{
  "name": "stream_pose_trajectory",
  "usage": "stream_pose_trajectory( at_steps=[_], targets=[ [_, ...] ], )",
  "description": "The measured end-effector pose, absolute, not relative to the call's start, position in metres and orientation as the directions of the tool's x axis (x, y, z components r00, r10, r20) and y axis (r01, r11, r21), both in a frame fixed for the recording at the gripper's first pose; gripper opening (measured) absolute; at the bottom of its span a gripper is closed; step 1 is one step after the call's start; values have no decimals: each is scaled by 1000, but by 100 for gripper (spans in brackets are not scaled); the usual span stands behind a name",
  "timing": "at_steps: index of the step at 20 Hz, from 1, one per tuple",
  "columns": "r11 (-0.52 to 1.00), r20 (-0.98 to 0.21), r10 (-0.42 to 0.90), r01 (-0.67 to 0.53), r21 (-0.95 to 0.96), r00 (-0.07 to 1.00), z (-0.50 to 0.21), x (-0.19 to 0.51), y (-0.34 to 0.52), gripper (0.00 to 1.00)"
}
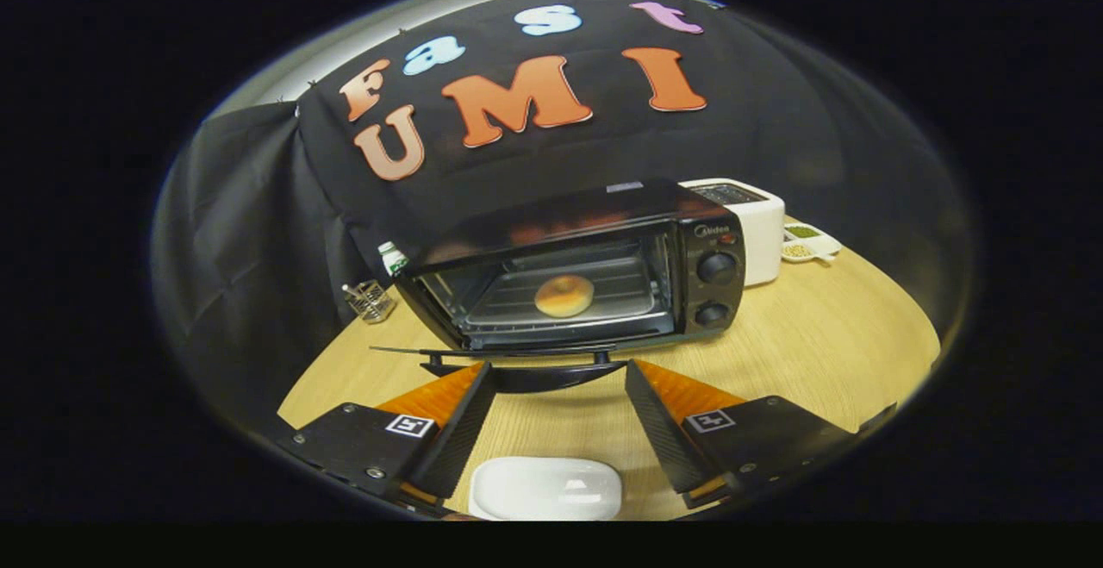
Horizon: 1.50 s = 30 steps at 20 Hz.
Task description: Open the toaster oven, put the food inside, and close the toaster oven door.
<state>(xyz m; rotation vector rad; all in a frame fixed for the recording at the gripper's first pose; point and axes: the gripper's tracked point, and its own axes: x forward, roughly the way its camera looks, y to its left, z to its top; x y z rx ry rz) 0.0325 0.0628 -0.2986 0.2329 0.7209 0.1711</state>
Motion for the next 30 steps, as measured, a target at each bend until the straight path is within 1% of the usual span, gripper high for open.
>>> stream_pose_trajectory(
  at_steps=[6, 16, 19, 23, 30],
  targets=[
    [960, -569, 212, -59, 275, 794, -280, 77, 64, 91],
    [955, -493, 167, -17, 295, 854, -277, 132, 68, 89],
    [964, -483, 152, -22, 264, 862, -274, 129, 64, 89],
    [972, -431, 149, -50, 231, 890, -246, 111, 62, 88],
    [976, -313, 202, -162, 148, 928, -173, 49, 67, 88]
  ],
)
